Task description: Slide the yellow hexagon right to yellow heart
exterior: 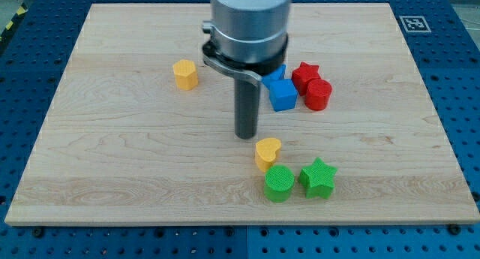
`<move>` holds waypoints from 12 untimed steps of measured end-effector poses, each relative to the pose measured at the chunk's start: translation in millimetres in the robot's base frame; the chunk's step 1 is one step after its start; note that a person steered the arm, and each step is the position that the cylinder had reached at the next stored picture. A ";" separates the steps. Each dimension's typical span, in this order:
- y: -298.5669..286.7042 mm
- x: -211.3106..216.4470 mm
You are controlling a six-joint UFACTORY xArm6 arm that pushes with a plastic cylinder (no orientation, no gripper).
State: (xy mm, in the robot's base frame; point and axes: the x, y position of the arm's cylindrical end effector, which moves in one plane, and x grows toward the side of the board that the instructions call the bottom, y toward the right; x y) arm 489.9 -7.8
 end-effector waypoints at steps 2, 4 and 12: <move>-42.5 -14.9; -142.4 -58.2; -73.2 -77.8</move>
State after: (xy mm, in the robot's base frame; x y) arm 412.1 -81.0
